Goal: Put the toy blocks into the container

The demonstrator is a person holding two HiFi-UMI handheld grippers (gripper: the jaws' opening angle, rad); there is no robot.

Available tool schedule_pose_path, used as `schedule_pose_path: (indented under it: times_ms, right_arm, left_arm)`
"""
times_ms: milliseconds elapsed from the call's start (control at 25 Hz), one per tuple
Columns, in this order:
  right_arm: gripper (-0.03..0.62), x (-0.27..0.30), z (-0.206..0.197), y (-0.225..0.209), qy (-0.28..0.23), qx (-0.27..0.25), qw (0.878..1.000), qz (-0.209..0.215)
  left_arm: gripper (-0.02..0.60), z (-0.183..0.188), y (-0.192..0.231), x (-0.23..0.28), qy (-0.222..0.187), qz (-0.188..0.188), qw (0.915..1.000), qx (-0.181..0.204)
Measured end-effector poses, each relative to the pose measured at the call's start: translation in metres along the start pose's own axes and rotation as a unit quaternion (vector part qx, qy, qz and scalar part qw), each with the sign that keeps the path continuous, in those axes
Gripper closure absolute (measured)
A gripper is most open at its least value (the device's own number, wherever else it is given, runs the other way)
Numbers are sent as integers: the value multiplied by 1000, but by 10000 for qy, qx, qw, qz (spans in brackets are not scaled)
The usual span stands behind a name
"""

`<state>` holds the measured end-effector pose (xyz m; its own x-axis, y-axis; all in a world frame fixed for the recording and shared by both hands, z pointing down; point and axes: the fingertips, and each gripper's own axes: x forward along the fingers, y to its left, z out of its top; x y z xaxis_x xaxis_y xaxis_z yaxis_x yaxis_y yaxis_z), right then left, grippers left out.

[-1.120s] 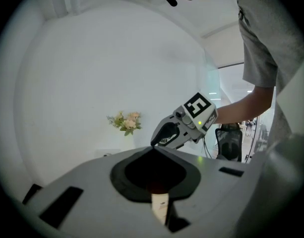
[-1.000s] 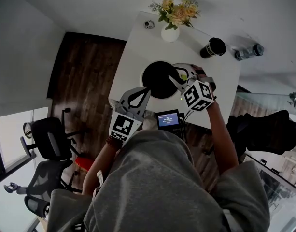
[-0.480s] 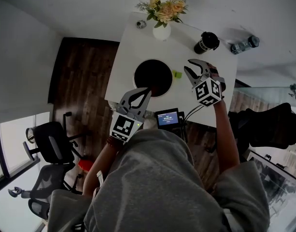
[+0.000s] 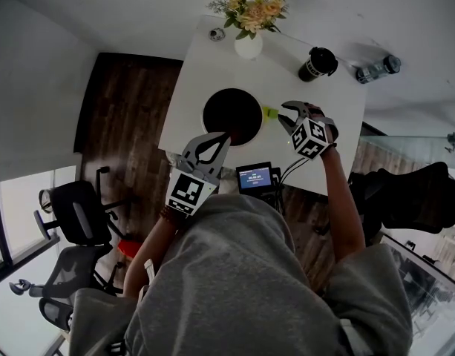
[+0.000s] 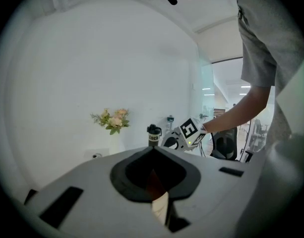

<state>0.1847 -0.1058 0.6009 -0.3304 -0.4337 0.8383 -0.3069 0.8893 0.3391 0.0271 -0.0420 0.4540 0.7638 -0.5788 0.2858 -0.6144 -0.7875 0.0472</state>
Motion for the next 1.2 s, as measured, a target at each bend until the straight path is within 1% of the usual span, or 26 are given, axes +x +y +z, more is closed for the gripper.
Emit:
schedule_pose_path:
  times_ms: [200, 320, 600, 760, 920, 1040, 1200]
  right_arm:
    - [459, 21, -18, 14, 218, 70, 9989, 418]
    - [456, 32, -25, 20, 318, 120, 9979, 559]
    - [439, 54, -34, 31, 530, 233, 9960, 677]
    - [414, 66, -40, 32, 667, 309, 9946, 739]
    - [408, 76, -44, 33, 765, 477, 9925, 831]
    - [410, 84, -44, 31, 809, 649, 9916, 772]
    - [410, 91, -42, 34, 855, 670, 9905, 838]
  left_arm:
    - [575, -1, 3, -2, 10, 65, 10000, -25]
    - [575, -2, 6, -4, 19, 106, 9999, -23]
    - [575, -4, 10, -11, 41, 188, 9998, -63]
    - [575, -6, 13, -16, 67, 234, 9997, -67]
    - [575, -8, 16, -20, 90, 283, 9995, -88]
    - [575, -9, 20, -24, 90, 315, 9994, -107]
    - [575, -9, 23, -28, 88, 362, 9992, -124]
